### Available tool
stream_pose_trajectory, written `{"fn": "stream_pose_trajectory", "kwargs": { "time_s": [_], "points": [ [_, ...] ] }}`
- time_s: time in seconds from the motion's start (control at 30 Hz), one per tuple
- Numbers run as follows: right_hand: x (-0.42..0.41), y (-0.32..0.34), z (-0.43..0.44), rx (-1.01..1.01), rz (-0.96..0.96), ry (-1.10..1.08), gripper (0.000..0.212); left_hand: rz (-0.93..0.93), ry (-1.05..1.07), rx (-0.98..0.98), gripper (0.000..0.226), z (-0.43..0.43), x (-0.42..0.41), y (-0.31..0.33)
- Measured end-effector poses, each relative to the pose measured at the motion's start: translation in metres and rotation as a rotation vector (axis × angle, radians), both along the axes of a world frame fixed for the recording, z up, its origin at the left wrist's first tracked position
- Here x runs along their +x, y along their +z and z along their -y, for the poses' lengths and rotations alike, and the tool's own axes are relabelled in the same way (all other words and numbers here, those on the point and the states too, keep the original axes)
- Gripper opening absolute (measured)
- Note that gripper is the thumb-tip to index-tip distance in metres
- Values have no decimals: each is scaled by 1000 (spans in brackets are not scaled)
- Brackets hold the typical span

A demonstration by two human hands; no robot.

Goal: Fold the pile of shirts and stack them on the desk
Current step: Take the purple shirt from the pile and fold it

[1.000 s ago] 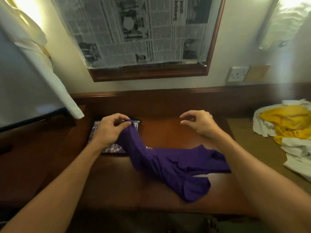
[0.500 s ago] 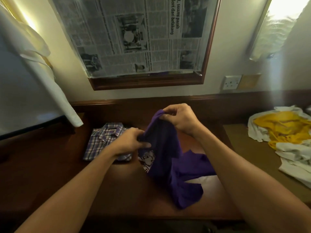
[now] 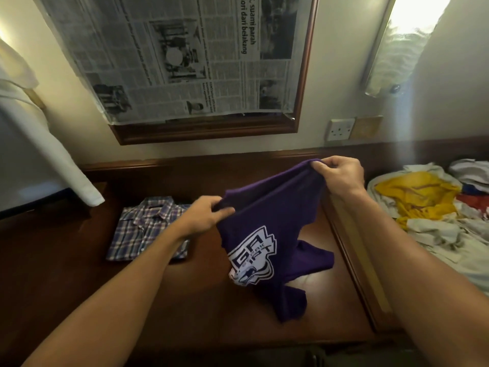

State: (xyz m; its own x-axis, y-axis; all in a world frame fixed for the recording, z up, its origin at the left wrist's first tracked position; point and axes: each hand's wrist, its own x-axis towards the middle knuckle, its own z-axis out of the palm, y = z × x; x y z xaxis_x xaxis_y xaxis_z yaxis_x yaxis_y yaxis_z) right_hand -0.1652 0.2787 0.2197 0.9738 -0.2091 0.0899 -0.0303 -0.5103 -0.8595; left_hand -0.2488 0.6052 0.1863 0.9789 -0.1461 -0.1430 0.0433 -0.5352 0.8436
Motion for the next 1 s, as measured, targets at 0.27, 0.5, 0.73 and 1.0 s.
{"fn": "stream_pose_trajectory", "kwargs": {
  "time_s": [0.27,0.5,0.73,1.0],
  "points": [
    [-2,21,-11,-509,-15,246,55,154,0,-64,9,40,33,54],
    [3,11,-55,-256,15,573,6,181,-98,89,16,49,39,72],
    [-4,23,-45,-118,77,400,9,341,130,576,19,21,34,47],
    [-24,12,-75,-12,-66,563,19,-207,368,-450,38,75,13,50]
  ]
}}
